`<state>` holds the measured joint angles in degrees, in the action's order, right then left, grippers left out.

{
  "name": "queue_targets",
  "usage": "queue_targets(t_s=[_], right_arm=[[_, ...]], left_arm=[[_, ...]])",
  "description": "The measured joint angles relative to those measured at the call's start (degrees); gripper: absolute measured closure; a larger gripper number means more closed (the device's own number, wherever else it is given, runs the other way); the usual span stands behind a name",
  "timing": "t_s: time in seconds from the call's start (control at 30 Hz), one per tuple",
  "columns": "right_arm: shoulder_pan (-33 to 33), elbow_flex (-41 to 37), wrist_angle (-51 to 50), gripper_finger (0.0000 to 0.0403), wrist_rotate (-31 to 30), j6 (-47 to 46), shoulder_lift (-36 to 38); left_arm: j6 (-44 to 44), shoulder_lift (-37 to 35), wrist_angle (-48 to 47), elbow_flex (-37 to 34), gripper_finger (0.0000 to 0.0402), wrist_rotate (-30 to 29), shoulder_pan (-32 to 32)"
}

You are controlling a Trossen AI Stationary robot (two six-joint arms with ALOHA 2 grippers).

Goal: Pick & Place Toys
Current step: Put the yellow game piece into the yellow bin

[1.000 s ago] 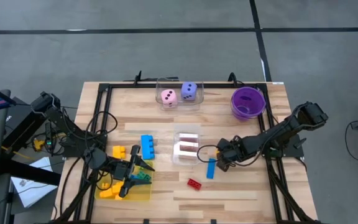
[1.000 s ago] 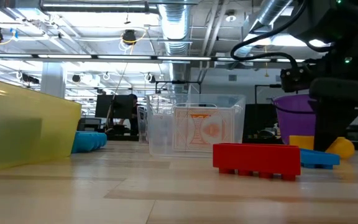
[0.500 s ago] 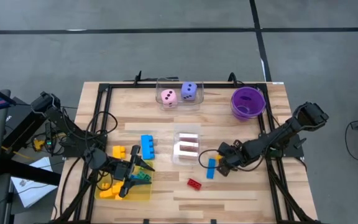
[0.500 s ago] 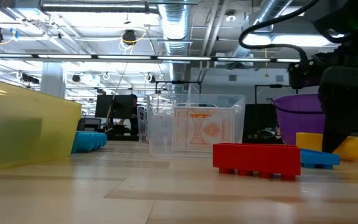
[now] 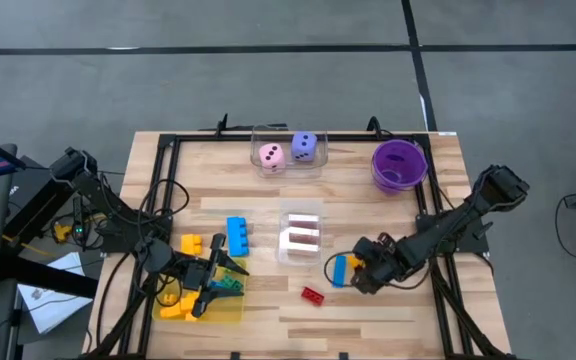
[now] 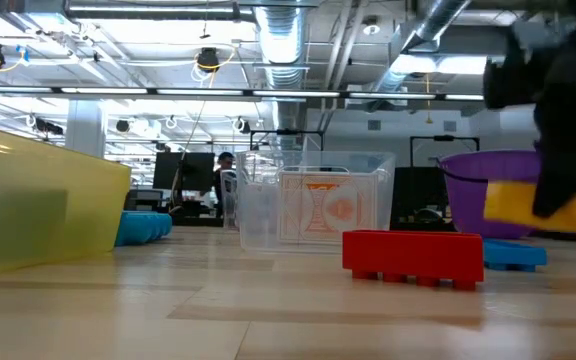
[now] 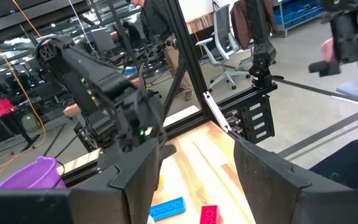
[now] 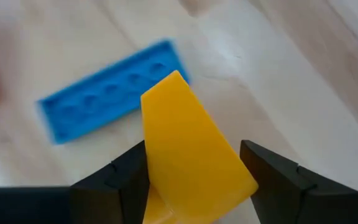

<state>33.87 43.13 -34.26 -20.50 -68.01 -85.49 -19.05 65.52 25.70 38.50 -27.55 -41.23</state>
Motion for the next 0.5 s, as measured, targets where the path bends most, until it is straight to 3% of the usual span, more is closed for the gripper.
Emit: queue_targets(t_s=[0.23, 0.5], right_arm=[[5.4, 10.4, -0.2, 0.0191, -6.9, 3.7, 0.0], [9.3, 23.6, 0.2, 0.0189, -20.7, 18.9, 0.0]], left_arm=[[0.0, 0.0, 0.0, 0.0, 0.0198, 0.0, 0.0], [0.0, 0.0, 0.0, 0.0, 0.0198, 0.0, 0.3]])
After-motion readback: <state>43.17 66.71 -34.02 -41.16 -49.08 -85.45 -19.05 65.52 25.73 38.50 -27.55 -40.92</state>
